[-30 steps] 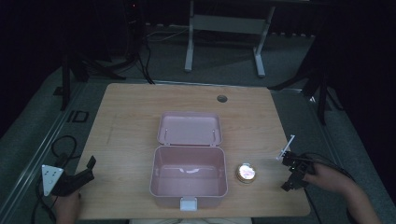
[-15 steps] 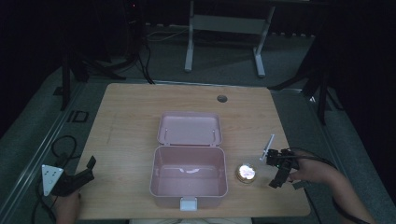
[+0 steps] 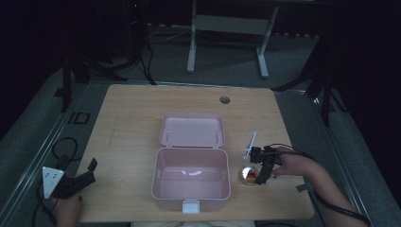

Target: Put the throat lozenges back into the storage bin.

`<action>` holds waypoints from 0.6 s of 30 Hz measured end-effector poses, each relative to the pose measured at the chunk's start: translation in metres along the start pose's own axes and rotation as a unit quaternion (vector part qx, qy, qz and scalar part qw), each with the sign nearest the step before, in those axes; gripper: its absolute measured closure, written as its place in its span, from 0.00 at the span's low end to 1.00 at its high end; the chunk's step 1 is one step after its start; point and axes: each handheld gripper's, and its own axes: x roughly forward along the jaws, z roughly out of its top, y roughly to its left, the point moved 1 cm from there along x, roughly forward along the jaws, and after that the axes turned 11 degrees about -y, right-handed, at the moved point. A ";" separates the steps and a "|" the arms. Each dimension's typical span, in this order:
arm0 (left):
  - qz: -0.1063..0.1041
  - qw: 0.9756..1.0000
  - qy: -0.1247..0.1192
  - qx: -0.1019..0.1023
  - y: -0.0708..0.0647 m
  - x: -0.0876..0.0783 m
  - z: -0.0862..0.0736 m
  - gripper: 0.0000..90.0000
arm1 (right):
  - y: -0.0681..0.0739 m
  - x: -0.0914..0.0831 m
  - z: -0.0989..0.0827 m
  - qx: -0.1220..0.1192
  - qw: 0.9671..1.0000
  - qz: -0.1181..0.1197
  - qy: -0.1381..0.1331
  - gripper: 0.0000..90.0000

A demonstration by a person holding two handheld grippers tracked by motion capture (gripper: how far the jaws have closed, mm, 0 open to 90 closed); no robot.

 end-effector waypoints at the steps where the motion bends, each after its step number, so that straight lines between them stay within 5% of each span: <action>1: 0.000 1.000 0.000 0.000 0.000 0.000 0.000 0.00 | 0.000 0.002 0.002 -0.001 1.000 0.000 0.001 0.15; 18: 0.000 1.000 0.001 -0.001 0.000 0.000 0.000 0.00 | 0.002 0.034 0.020 -0.023 1.000 0.002 0.021 0.15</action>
